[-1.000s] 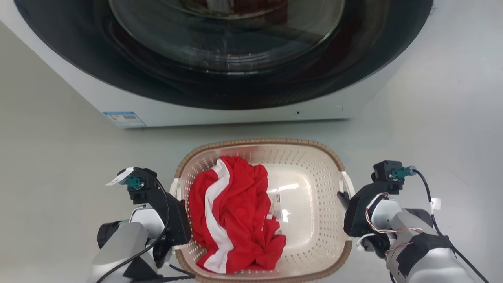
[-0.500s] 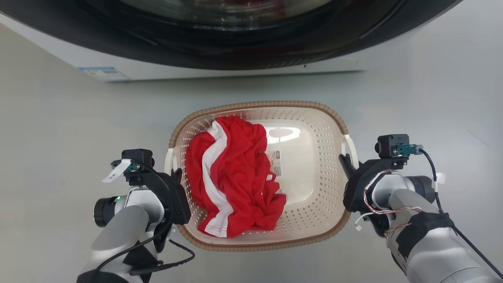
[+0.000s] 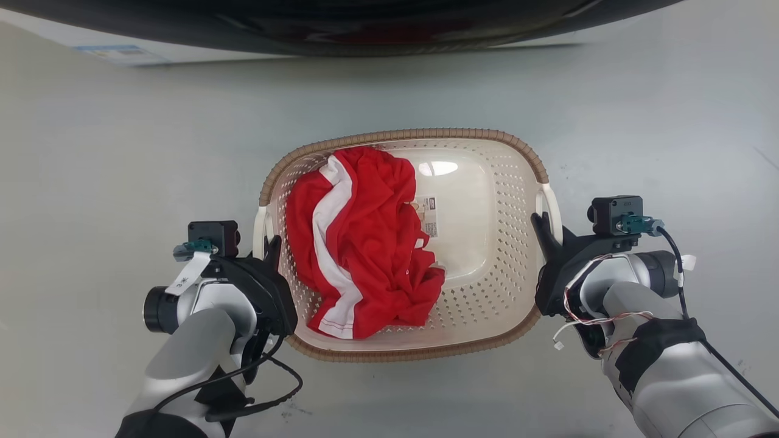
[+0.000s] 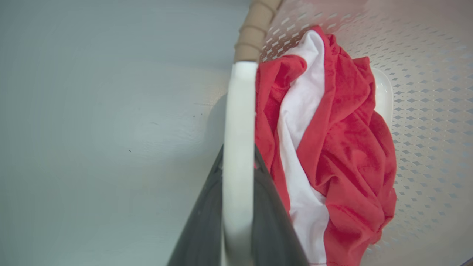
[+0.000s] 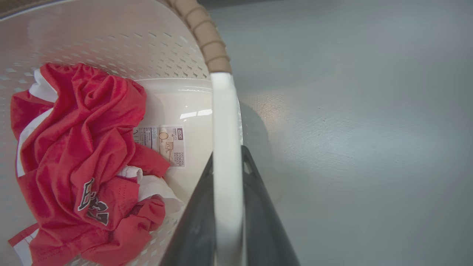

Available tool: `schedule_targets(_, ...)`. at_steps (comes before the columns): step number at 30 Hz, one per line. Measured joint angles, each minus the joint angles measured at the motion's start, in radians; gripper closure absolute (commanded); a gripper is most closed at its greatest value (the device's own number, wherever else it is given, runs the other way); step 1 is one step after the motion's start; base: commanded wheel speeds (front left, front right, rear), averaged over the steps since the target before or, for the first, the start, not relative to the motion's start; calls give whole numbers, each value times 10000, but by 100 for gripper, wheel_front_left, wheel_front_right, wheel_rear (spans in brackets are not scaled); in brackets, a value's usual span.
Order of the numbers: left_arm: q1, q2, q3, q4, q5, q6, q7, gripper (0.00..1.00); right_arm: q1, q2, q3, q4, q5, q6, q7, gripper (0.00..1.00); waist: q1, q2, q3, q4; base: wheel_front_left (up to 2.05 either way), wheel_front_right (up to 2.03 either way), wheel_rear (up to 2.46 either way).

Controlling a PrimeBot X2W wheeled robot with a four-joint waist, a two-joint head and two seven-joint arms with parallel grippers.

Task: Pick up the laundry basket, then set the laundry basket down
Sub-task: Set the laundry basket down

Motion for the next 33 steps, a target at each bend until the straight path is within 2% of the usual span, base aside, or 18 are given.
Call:
schedule_targets(9,-2,12,-221,-71,-33,8,-497,100,-176,4,98,221,-73,0,-439,100,0,0,563,38,0,0,0)
schedule_targets(20,2,21,-504,-75,-136,8,-518,100,-174,48,61,483,-8,4,-537,100,-2,-1,590,21,0,0,0)
schedule_targets(21,2,21,-516,-77,-138,8,-516,100,-174,48,92,495,-6,4,-558,81,-2,-1,583,17,0,0,0)
schedule_targets(22,2,21,-535,-77,-151,8,-516,62,-173,52,104,500,-6,4,-616,33,-2,-2,577,14,0,0,0)
schedule_targets(23,1,21,-539,-82,-182,8,-516,15,-172,54,107,506,-6,4,-619,2,-2,-1,571,12,0,0,0)
schedule_targets(24,1,21,-546,-92,-228,6,-516,0,-174,54,128,495,-6,6,-637,0,-2,-2,564,10,0,0,0)
schedule_targets(33,-71,-15,-679,-100,-447,-8,-596,0,-205,88,247,545,-8,19,-838,0,-2,-2,408,35,0,0,0)
